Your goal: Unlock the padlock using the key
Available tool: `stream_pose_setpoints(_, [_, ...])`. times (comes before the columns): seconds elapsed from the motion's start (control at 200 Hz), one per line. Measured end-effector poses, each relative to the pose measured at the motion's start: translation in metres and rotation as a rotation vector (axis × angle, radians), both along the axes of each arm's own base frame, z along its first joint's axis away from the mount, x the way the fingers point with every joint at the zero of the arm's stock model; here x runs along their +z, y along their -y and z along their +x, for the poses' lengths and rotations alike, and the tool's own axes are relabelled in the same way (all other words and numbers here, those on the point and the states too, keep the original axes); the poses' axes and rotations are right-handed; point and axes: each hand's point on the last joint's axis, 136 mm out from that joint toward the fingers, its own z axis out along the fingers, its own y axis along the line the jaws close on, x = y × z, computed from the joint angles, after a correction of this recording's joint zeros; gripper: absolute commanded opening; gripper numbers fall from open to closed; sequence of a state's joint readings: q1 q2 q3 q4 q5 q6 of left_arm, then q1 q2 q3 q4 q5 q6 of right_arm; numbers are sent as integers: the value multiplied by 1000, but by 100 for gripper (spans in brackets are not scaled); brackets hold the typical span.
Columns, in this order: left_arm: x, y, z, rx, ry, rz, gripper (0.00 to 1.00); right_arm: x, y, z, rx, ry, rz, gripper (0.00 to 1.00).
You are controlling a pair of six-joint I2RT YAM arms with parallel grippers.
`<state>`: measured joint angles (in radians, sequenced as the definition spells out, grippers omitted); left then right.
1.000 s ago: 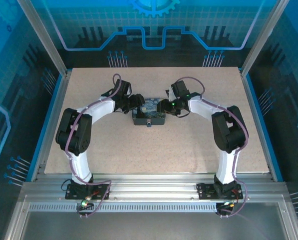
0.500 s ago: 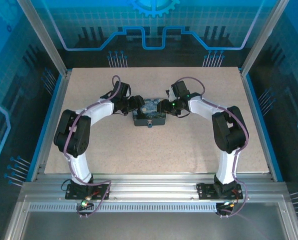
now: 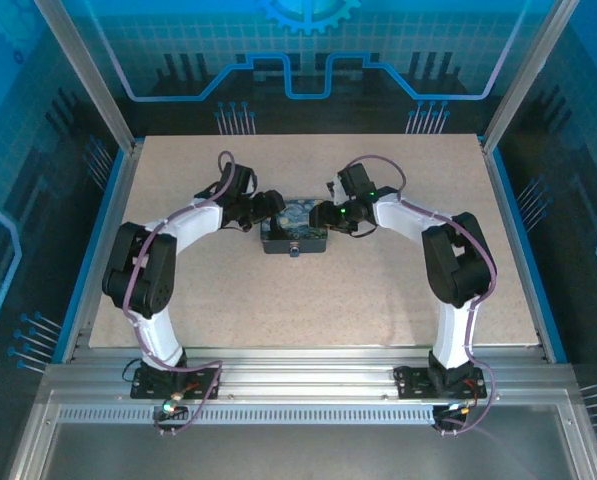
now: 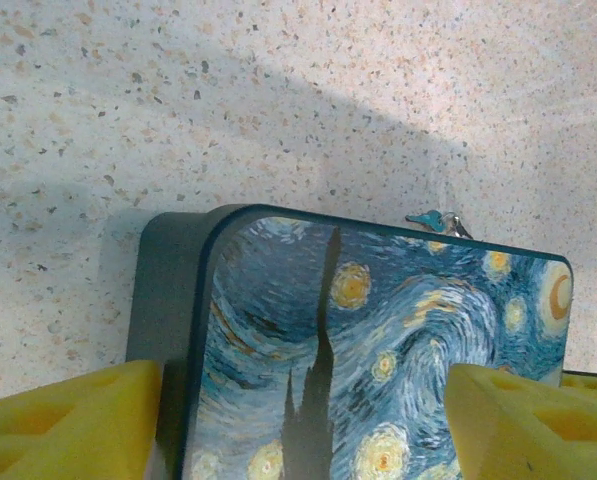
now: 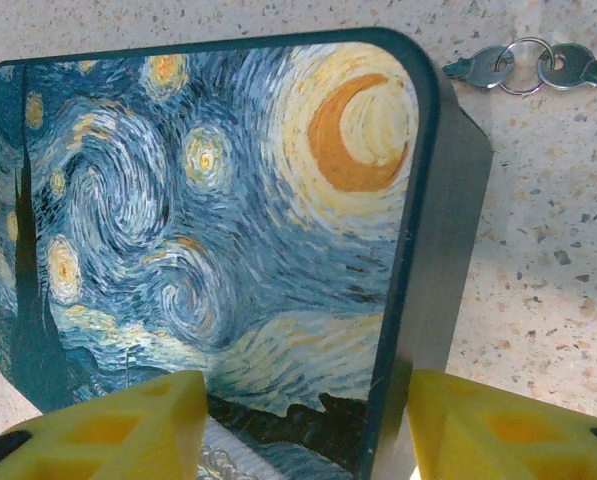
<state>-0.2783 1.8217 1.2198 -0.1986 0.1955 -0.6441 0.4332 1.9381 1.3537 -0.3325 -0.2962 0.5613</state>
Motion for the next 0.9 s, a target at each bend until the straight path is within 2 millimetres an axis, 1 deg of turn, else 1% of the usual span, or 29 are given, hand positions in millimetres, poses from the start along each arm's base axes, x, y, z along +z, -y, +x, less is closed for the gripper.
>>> stream_pose_setpoints(0.165, [5,0,-1,-3,8,-9,76,0,0,0,0,0,0,63])
stream_pose_setpoints(0.37, [9,-5,-7,2,11,-16,78,2,3,-2,-3,0,-2,69])
stream_pose_setpoints(0.48, [15,-11,-9,12,20,-20,78,11,9,-4,-11,10,-5,69])
stream_pose_setpoints(0.605, [21,-18,-10,26,31,-22,78,26,15,-3,-16,42,-2,69])
stream_pose_setpoints(0.77, [29,-22,-15,30,46,-27,78,41,29,-1,-29,76,-23,64])
stream_pose_setpoints(0.901, [34,-22,-28,13,49,-29,78,40,53,3,-65,70,-66,60])
